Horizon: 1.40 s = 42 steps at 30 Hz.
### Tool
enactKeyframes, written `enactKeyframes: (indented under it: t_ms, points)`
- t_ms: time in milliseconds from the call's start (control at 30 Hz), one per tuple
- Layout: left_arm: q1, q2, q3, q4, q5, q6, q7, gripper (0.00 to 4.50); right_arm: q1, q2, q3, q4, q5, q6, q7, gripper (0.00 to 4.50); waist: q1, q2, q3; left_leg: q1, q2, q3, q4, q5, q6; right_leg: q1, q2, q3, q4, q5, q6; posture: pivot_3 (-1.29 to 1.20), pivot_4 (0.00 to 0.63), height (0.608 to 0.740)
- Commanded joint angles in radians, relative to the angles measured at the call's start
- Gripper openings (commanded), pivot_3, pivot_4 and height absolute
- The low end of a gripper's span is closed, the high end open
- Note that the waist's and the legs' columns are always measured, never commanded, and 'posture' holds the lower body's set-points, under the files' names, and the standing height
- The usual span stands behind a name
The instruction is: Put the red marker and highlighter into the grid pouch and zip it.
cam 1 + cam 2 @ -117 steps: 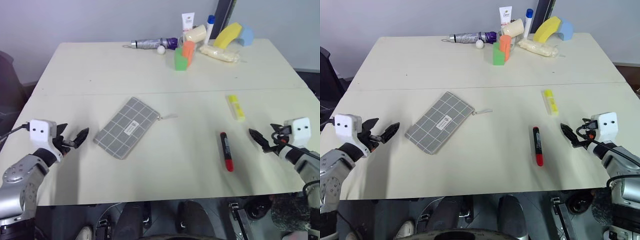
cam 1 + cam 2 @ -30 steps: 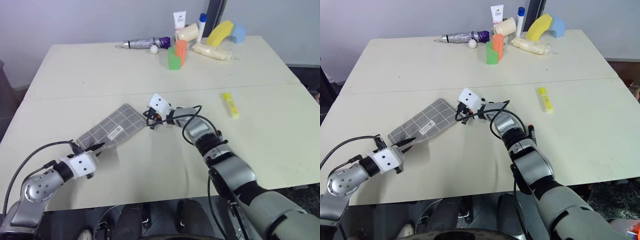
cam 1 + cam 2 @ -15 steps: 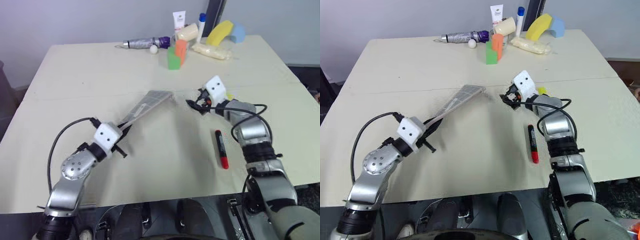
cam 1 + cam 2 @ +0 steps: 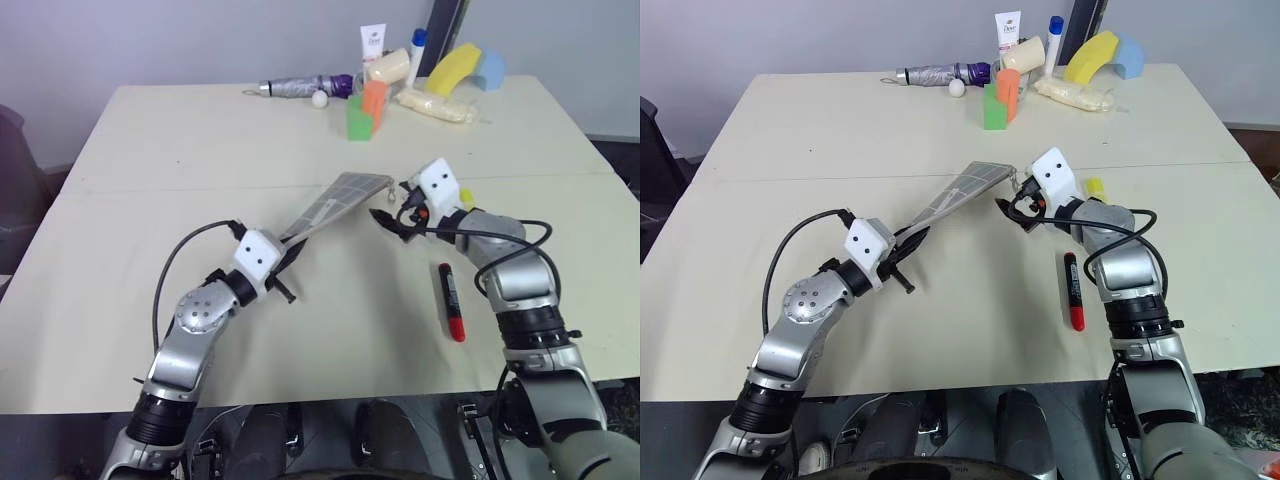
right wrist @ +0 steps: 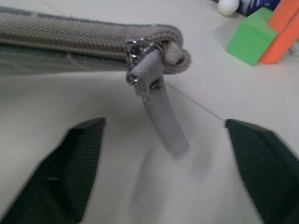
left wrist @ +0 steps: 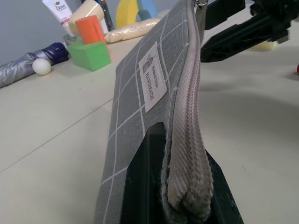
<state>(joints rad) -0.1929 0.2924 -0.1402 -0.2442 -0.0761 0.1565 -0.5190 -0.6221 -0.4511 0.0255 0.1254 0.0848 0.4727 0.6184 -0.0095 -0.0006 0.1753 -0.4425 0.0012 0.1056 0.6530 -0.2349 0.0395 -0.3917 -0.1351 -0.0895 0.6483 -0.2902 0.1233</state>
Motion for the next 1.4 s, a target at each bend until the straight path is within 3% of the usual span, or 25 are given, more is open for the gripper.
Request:
enactKeyframes:
  t_ms: [33, 167, 1067, 1200, 1400]
  points:
    - [-0.001, -0.004, -0.008, -0.022, 0.0, -0.021, 0.005, 0.0, -0.025, -0.002, -0.023, -0.016, 0.015, -0.004, -0.012, 2.1, -0.001, 0.0, 0.0, 0.0, 0.0, 0.0, 0.0, 0.0, 0.0, 0.0, 0.0, 0.0, 0.0, 0.0, 0.0, 0.0, 0.15, 0.74]
    - [0.0, -0.01, -0.006, -0.018, 0.007, -0.019, 0.021, 0.0, -0.023, -0.012, 0.001, -0.025, 0.008, 0.006, -0.001, 0.05, -0.001, 0.0, 0.0, 0.0, 0.0, 0.0, 0.0, 0.0, 0.0, 0.0, 0.0, 0.0, 0.0, 0.0, 0.0, 0.0, 0.15, 0.74]
    - [-0.074, -0.043, -0.152, 0.078, 0.116, -0.049, 0.006, 0.0, 0.083, -0.144, 0.418, -0.477, -0.163, 0.077, 0.25, 0.05, 0.0, 0.0, 0.0, 0.0, 0.0, -0.001, 0.001, 0.0, 0.001, 0.0, 0.0, 0.0, 0.0, 0.0, 0.0, 0.0, 0.15, 0.74]
    - [-0.066, -0.031, -0.141, 0.062, 0.096, -0.038, -0.02, 0.0, 0.093, -0.151, 0.412, -0.482, -0.174, 0.099, 0.245, 0.05, 0.001, -0.001, 0.0, 0.0, 0.0, -0.001, 0.001, -0.001, 0.001, 0.001, 0.0, -0.001, 0.0, 0.0, 0.0, 0.0, 0.15, 0.74]
    - [0.002, 0.063, -0.085, -0.007, 0.021, 0.005, -0.103, 0.0, 0.095, -0.218, 0.346, -0.407, -0.217, 0.11, 0.214, 0.05, -0.002, -0.001, 0.0, 0.0, 0.001, -0.001, 0.001, -0.001, 0.001, 0.0, 0.0, -0.001, 0.0, 0.0, 0.0, 0.0, 0.15, 0.74]
